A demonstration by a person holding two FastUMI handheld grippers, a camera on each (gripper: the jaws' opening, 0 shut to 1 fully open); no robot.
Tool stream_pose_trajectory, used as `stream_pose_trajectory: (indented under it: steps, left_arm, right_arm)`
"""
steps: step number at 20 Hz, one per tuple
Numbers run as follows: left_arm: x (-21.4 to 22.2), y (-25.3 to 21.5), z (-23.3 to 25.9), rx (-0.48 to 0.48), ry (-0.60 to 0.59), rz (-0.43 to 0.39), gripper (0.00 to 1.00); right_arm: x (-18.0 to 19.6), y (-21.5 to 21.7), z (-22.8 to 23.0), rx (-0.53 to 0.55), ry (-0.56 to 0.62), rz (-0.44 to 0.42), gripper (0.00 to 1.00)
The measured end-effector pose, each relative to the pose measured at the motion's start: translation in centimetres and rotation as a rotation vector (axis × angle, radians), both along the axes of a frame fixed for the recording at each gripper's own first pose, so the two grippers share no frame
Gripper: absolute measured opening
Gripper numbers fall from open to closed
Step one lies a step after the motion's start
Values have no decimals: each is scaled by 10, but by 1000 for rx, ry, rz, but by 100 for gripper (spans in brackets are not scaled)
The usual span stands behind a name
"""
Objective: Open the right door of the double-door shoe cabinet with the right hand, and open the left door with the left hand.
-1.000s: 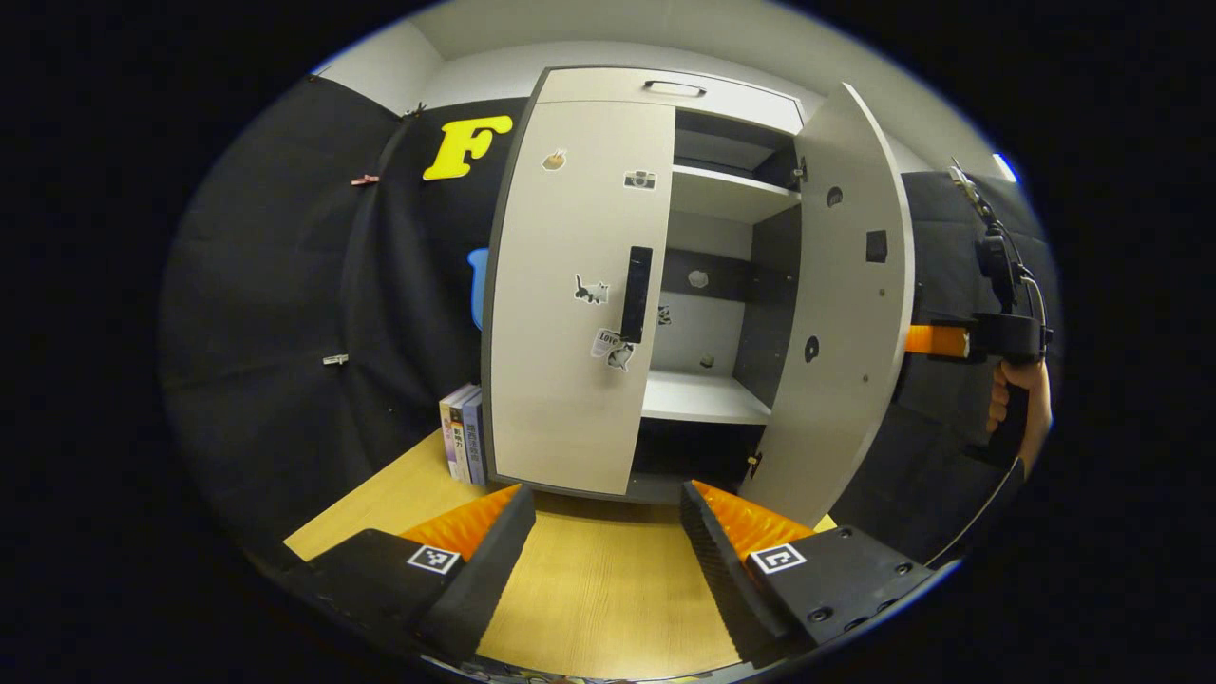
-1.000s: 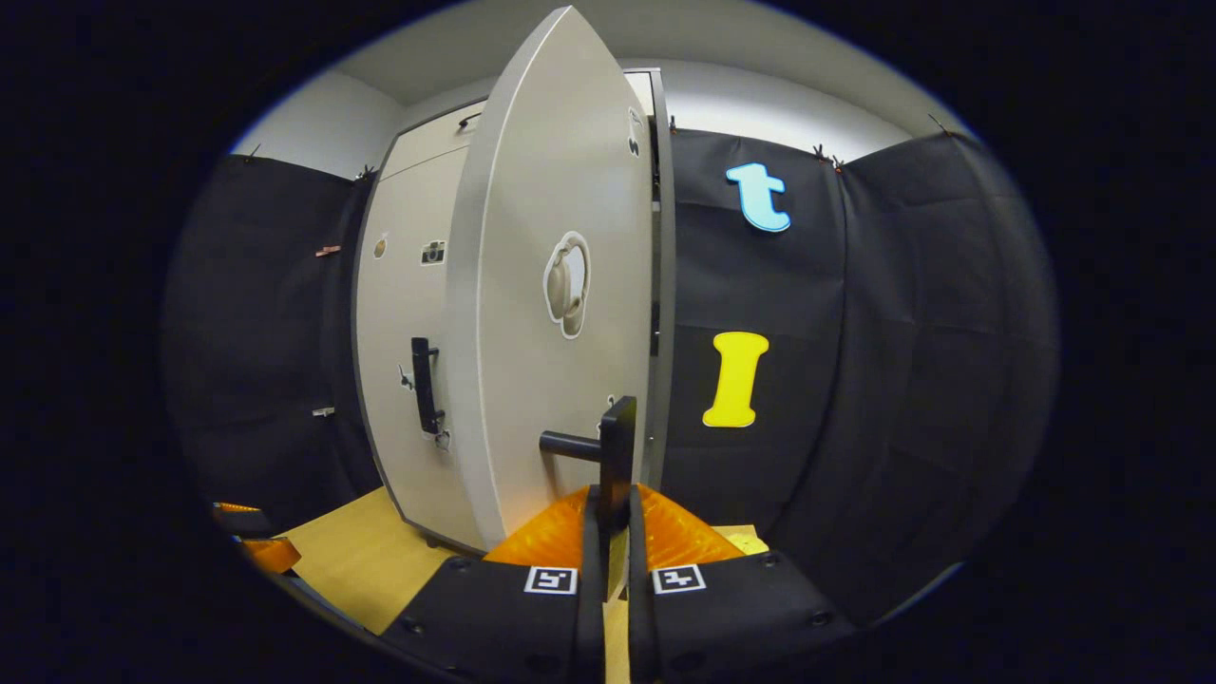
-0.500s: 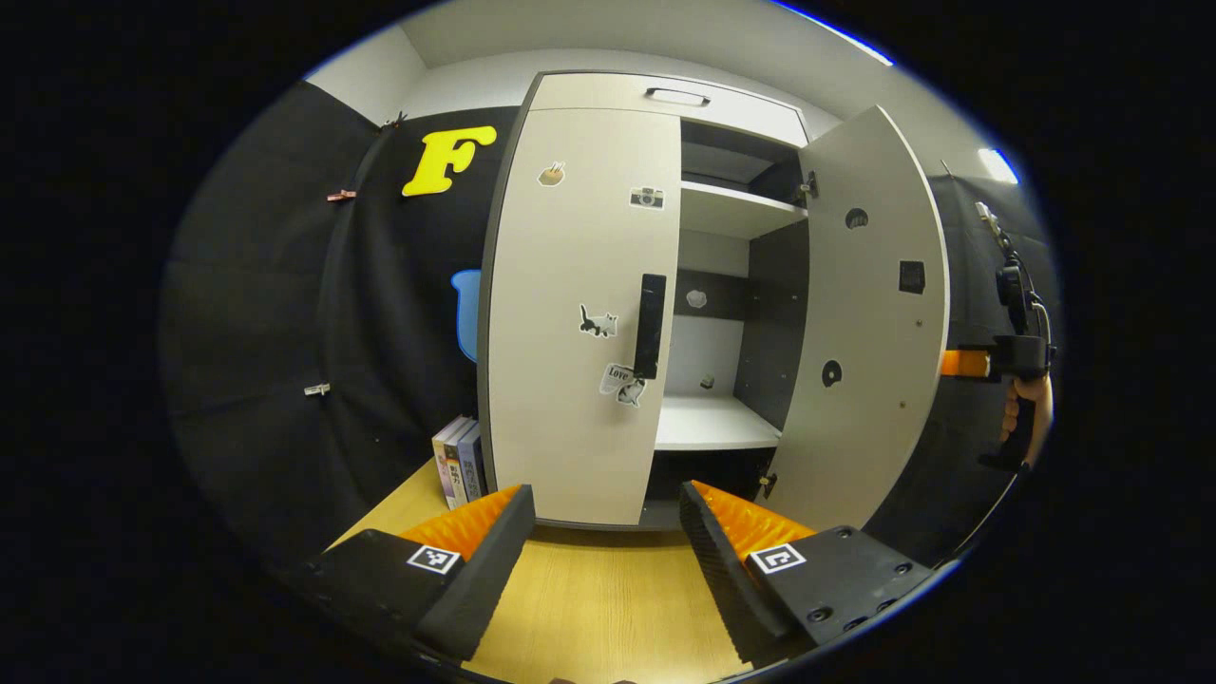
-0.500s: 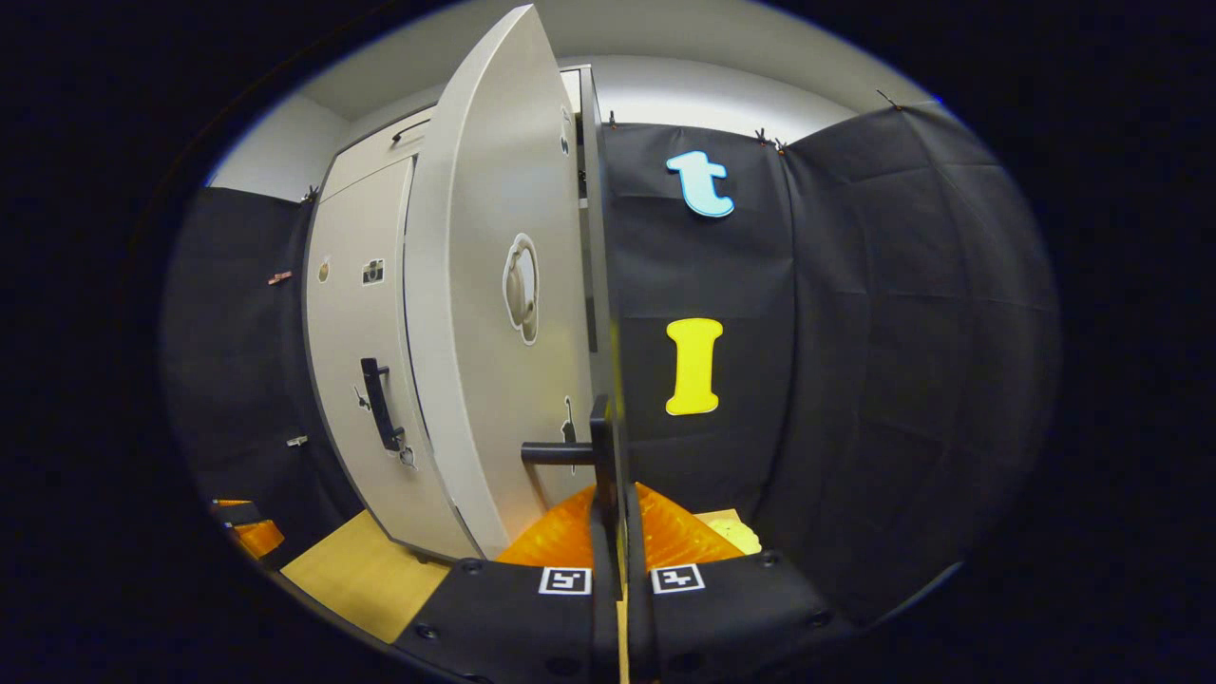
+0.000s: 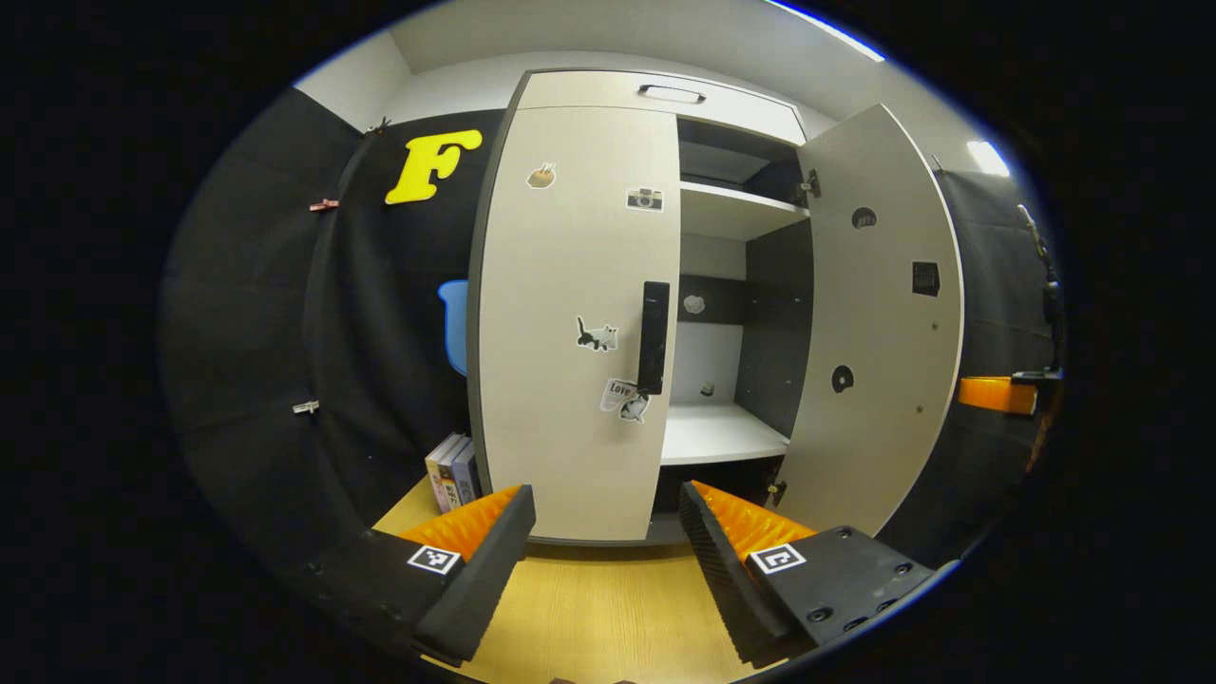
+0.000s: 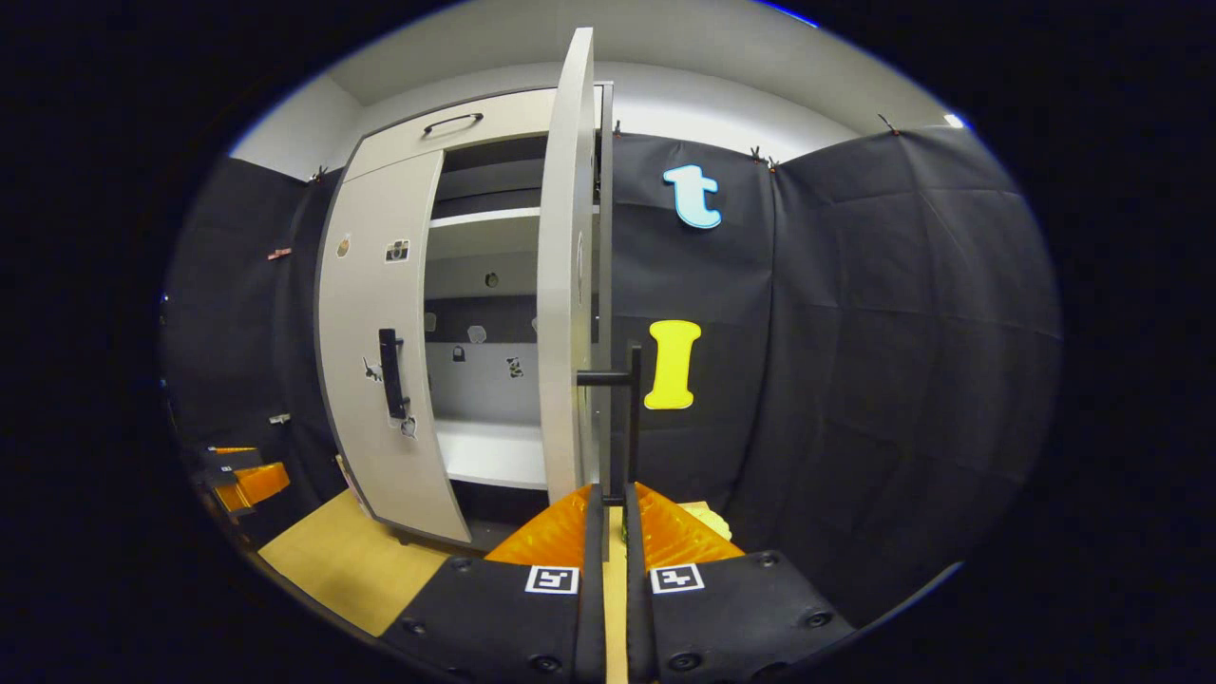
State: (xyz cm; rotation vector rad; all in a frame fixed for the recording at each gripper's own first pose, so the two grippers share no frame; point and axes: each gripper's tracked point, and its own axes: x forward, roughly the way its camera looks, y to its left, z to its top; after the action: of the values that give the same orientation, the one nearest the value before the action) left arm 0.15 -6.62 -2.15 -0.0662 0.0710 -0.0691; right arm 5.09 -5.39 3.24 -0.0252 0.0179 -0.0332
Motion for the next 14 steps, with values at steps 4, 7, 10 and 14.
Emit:
stream_pose_trajectory:
  steps: [4,7,10,14]
  left_arm:
    - [29,-7,13,23,-32,-28,95]
    - [56,-6,21,40,-47,-40,95]
    - [84,1,31,36,-57,-59,95]
    - [114,7,50,12,-87,-90,95]
  right_arm:
    - [-19,14,-13,53,4,-13,13]
    - [-29,28,-26,56,17,-37,34]
    - [-37,71,-42,68,31,7,70]
    - [-28,108,-60,44,46,1,99]
